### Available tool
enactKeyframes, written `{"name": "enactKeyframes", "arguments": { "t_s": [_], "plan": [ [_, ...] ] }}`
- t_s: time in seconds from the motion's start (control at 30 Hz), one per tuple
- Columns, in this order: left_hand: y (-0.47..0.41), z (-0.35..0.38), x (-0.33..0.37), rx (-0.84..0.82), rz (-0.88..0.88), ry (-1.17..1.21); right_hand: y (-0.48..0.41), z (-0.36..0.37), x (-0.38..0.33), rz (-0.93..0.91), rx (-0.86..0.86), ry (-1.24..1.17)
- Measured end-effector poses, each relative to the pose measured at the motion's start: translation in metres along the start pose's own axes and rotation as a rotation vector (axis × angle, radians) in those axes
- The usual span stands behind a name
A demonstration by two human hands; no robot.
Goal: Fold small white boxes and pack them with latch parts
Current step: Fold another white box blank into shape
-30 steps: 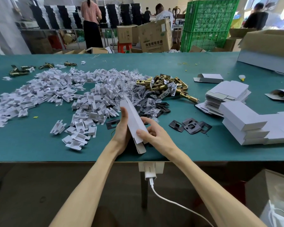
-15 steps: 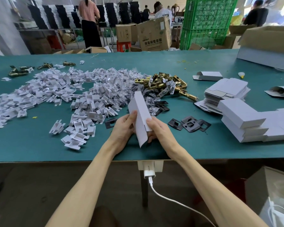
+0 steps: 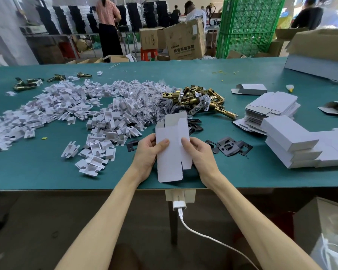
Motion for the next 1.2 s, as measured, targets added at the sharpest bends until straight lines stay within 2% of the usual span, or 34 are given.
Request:
{"name": "enactKeyframes", "arguments": {
  "t_s": [0.13, 0.33, 0.5, 0.63, 0.87, 1.0, 1.2],
  "plan": [
    [0.0, 0.003, -0.002, -0.025, 0.012, -0.014, 0.0, 0.001, 0.0, -0.013, 0.029, 0.066],
    [0.0, 0.001, -0.005, 0.027, 0.015, -0.064, -0.001, -0.001, 0.0, -0.004, 0.057, 0.056],
    [0.001, -0.002, 0.0, 0.05, 0.047, -0.089, 0.003, 0.0, -0.007, -0.074, 0.079, 0.104],
    [0.003, 0.008, 0.003, -0.036, 0.092, -0.177, 0.004, 0.004, -0.012, -0.154, 0.048, 0.183],
    [0.006, 0.017, 0.006, -0.147, 0.061, -0.119, 0.003, 0.007, -0.008, -0.087, 0.029, 0.12],
    [0.007, 0.012, 0.006, -0.113, 0.019, -0.012, 0.004, 0.012, -0.008, -0.091, -0.024, 0.139],
    [0.005, 0.006, 0.007, -0.046, 0.033, 0.037, 0.003, 0.01, -0.006, -0.086, -0.062, 0.034]
  ]
}}
Point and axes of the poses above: each hand's wrist, its own y-axis away from the middle knuckle, its own z-axis out of the palm, x = y × z, the point moved 8 cm from there along -y, towards the middle knuckle, and after that the axes turned 8 degrees about z, right-handed, at the moved point
